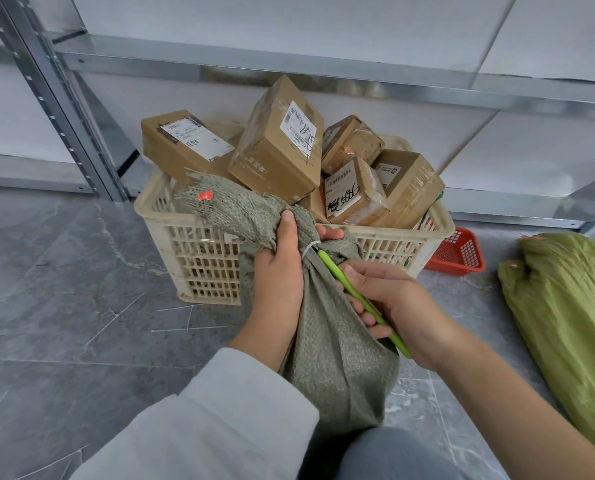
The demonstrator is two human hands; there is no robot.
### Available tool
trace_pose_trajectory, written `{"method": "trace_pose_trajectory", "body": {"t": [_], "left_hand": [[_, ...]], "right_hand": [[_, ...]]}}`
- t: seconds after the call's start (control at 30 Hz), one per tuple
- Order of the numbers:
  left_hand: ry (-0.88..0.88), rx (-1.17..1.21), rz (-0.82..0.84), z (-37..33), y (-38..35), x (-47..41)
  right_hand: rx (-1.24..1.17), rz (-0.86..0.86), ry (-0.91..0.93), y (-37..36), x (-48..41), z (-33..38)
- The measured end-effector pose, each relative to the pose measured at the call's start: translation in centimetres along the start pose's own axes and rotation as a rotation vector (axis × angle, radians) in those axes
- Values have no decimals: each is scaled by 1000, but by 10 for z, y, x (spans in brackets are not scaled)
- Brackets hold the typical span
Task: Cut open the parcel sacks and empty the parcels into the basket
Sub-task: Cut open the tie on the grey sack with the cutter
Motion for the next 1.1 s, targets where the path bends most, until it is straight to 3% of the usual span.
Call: {"method": "trace_pose_trajectory", "body": {"t": [0.1,0.4,0.53,0.67,0.9,1.1], "left_hand": [[-36,3,96,0,-10,-2],[-10,-7,-27,4,2,-2],[0,-72,-38,3,4,0],[-79,-17,-175,-6,16,4],[-4,11,-101,9,6,-4],[-12,16,-191,9,9,-2]], "right_hand": [[-2,-14,13,-2,-2,0],[99,-109,-11,4,2,4],[-42,-25,-7,-2,6,-4],[-171,74,13,-14,8,-11],[-262,28,36,-20,2,-17],[-271,-18,-8,-18,-1,-19]]}}
Point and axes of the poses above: each hand's wrist, its own x-axis away from the middle knuckle, its own y-axis out of the back of the hand, z = x × y, the point moved 10 cm from there along -x, towards the middle knuckle, and after that the axes turned 9 degrees about z, right-handed, at the moved point
